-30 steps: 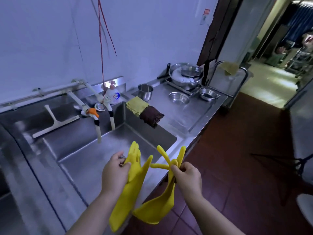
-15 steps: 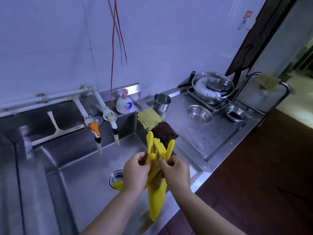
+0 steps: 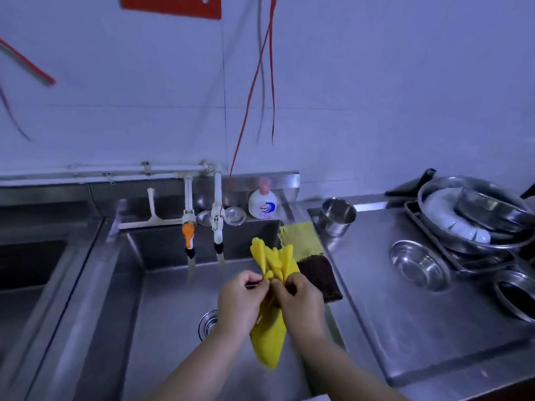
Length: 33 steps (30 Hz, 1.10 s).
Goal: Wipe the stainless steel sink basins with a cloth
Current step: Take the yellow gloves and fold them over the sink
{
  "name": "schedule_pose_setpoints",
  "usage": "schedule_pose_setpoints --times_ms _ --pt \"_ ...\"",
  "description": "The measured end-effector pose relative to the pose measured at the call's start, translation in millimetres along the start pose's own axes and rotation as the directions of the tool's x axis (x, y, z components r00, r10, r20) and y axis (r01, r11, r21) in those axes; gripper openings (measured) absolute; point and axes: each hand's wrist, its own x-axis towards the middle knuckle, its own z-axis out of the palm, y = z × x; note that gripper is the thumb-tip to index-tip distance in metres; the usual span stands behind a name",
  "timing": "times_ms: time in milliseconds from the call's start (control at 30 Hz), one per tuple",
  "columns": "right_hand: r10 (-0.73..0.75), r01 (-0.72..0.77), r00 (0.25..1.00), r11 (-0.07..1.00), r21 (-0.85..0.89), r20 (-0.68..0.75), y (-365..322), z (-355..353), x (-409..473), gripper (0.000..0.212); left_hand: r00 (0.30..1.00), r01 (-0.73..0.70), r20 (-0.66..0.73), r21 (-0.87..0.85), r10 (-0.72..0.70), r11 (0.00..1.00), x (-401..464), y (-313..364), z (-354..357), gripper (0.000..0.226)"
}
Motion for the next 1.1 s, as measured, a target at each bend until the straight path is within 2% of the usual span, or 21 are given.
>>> schedule_pose_setpoints --times_ms 100,167,233,333,433,567,633,700,767,833,933,1000,1100 --pt "-0.072 0.062 0.991 0.994 0.091 0.116 8.7 -12.9 17.6 0.032 1.0 0.017 0.005 -0.059 -0.017 0.998 -0.1 5.3 16.3 0.007" --pt "-0.083 0.05 0.98 0.982 0.183 0.18 14.1 -20.2 27.7 0.034 0.999 0.008 0.05 -0.129 -0.002 0.992 -4.3 7.3 23.3 0.019" --pt "-0.091 0.031 0.964 0.971 0.237 0.249 19.5 -25.6 35.3 0.034 0.999 -0.02 0.048 -0.113 0.026 0.993 -9.1 8.4 30.8 0.031" --pt "-0.162 0.099 0.914 0.978 0.182 0.372 26.5 -34.4 43.2 0.024 0.999 -0.039 -0.022 -0.006 0.039 0.999 -10.8 8.9 41.8 0.035" --pt "-0.288 0.284 0.839 0.956 0.08 0.462 30.6 -49.2 51.2 0.025 0.995 -0.049 -0.079 0.036 0.052 0.998 -9.4 8.7 44.0 0.03" --pt "-0.481 0.54 0.802 0.837 -0.084 0.355 29.9 -72.9 75.7 0.013 0.997 -0.062 -0.046 0.044 0.064 0.997 -11.7 9.0 35.5 0.024" --pt "-0.533 0.612 0.762 0.779 -0.137 0.369 24.1 -78.7 89.4 0.035 0.997 -0.083 -0.008 -0.002 0.083 0.997 -14.0 11.1 30.8 0.022" --pt "-0.544 0.676 0.683 0.724 -0.14 0.487 17.0 -77.8 98.3 0.078 0.995 -0.1 0.027 -0.054 0.101 0.994 -15.4 12.5 26.6 0.019" --pt "-0.523 0.711 0.605 0.694 -0.112 0.6 8.3 -72.7 101.3 0.108 0.992 -0.085 0.079 -0.112 0.094 0.99 -15.6 13.9 21.5 0.014" --pt "-0.47 0.664 0.562 0.747 -0.033 0.681 1.3 -66.6 102.1 0.117 0.988 -0.065 0.125 -0.209 0.092 0.976 -16.0 15.2 15.8 0.011" --pt "-0.364 0.474 0.55 0.877 0.077 0.752 -8.2 -60.9 101.6 0.107 0.989 -0.029 0.126 -0.329 0.074 0.944 -15.4 17.2 6.4 0.014" --pt "-0.368 0.415 0.533 0.898 0.144 0.762 -15.1 -58.9 97.6 0.102 0.992 -0.019 0.113 -0.336 0.06 0.942 -14.6 17.1 1.0 0.013" --pt "-0.37 0.352 0.472 0.911 0.214 0.8 -23.4 -55.2 90.6 0.115 0.998 -0.019 0.06 -0.282 0.037 0.959 -14.4 15.8 -4.3 0.016"
